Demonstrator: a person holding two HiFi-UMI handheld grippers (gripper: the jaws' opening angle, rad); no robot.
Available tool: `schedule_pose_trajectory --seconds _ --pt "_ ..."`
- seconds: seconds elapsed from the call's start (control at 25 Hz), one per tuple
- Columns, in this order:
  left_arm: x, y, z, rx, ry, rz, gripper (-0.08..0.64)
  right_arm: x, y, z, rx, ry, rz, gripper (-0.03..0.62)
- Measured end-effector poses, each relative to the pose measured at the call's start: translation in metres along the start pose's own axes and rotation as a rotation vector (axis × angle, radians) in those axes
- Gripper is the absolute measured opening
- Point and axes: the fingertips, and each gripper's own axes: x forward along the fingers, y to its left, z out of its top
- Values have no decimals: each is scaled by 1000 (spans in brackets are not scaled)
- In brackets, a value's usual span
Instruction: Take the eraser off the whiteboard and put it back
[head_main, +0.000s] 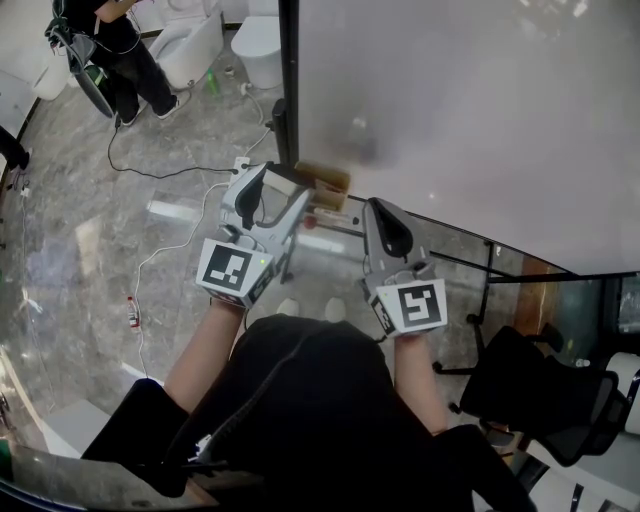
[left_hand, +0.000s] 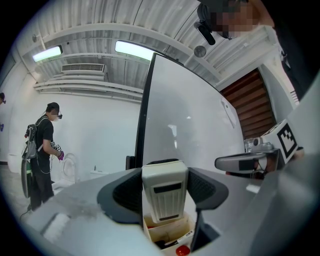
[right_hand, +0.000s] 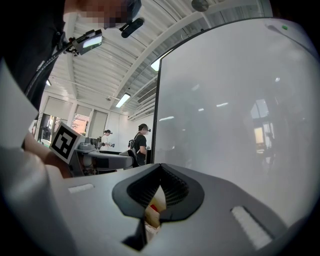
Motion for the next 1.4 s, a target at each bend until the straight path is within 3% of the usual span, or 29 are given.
schedule_pose_trajectory --seconds 0.68,1.04,1.2,1.4 --pt "22 1 -13 46 36 21 284 -11 -17 -4 1 21 -26 9" --pt "42 -3 -34 60 74 42 284 -16 -29 -10 -6 37 -40 9" --pt "51 -3 -48 102 102 37 284 -18 -34 -13 -3 42 -43 9" --pt "61 -7 -51 91 100 57 284 -20 -38 -16 4 47 -42 9"
